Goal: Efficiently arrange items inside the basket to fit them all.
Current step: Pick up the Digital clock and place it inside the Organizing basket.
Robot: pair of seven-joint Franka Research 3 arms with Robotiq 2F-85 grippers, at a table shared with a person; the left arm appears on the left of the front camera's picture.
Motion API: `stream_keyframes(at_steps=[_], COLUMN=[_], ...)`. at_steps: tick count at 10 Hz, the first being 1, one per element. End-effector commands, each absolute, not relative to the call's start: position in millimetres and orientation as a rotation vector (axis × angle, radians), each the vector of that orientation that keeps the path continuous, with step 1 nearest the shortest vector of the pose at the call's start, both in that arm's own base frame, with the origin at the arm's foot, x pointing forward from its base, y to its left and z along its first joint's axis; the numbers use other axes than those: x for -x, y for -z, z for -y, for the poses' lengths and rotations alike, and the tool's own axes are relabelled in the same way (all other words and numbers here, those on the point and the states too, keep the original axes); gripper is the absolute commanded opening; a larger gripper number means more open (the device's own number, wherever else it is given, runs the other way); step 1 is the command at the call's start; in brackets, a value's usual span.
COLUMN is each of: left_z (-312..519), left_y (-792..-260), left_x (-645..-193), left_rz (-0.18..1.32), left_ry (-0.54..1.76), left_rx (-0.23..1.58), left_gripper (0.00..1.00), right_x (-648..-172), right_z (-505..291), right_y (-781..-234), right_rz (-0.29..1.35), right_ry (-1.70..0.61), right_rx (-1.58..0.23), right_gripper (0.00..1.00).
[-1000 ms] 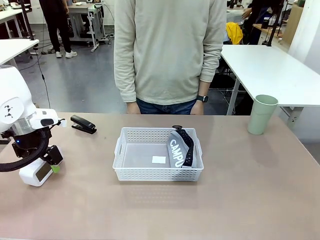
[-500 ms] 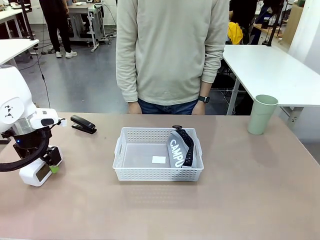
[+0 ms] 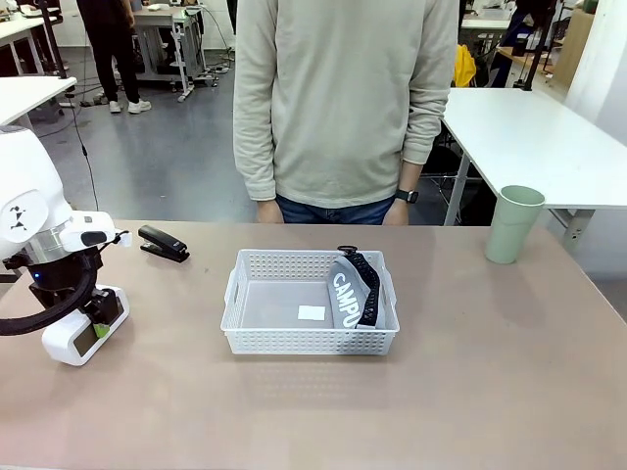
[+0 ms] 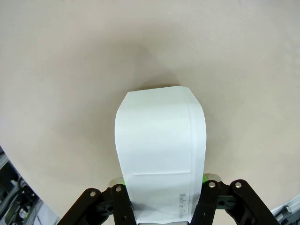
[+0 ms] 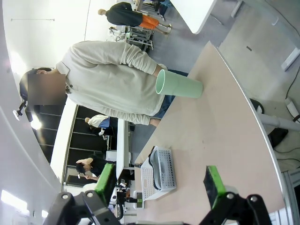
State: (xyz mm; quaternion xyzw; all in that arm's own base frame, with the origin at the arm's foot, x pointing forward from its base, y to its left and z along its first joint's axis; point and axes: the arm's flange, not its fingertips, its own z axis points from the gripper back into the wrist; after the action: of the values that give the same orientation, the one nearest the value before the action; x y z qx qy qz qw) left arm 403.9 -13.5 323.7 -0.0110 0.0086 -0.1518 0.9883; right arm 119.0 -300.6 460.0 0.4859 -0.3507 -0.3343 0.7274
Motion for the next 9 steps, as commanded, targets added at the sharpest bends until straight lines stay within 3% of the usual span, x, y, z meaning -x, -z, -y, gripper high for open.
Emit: stream_keyframes(at_steps=[1, 3, 6, 9], left_z=[15, 14, 0, -10], left_y=[-318, -345, -480, -544], left_x=[-392, -380, -346, -333], left_rz=[-0.005, 0.0, 0.159, 0.238], left_ry=[0.294, 0.331, 0.469, 0.491], left_rx=[0.006, 0.037, 0.057, 0.124], left_gripper=[0.0, 0.0, 0.0, 0.0], right_x=[-113, -113, -113, -113], right_z=[303, 303, 303, 303], right_y=[-462, -462, -462, -462], right_rz=[0.81, 0.81, 0.81, 0.81], right_ry=[0.721, 0.721, 0.721, 0.721], right_rx=[-1.07, -1.07, -1.07, -1.07], right_gripper=[1.0, 1.0, 1.0, 1.0])
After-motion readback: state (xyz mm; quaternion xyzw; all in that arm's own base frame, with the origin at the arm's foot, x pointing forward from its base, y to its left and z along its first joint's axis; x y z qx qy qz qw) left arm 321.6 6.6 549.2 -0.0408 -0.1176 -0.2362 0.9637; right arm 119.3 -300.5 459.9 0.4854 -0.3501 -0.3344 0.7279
